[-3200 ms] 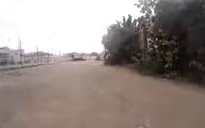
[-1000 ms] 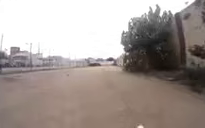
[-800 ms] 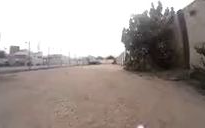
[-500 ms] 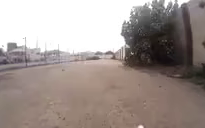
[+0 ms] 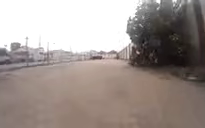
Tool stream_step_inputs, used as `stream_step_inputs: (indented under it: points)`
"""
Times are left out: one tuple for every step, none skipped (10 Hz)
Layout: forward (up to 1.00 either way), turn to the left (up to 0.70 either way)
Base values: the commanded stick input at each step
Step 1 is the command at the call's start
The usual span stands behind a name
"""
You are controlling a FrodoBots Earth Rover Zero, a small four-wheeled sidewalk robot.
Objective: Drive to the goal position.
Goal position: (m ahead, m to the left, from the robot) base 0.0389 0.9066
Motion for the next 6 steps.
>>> stream_step_inputs:
  points:
    - [1.0, 0.0]
    - [1.0, 0.0]
    - [1.0, 0.0]
    - [1.0, 0.0]
    - [1.0, 0.0]
    - [1.0, 0.0]
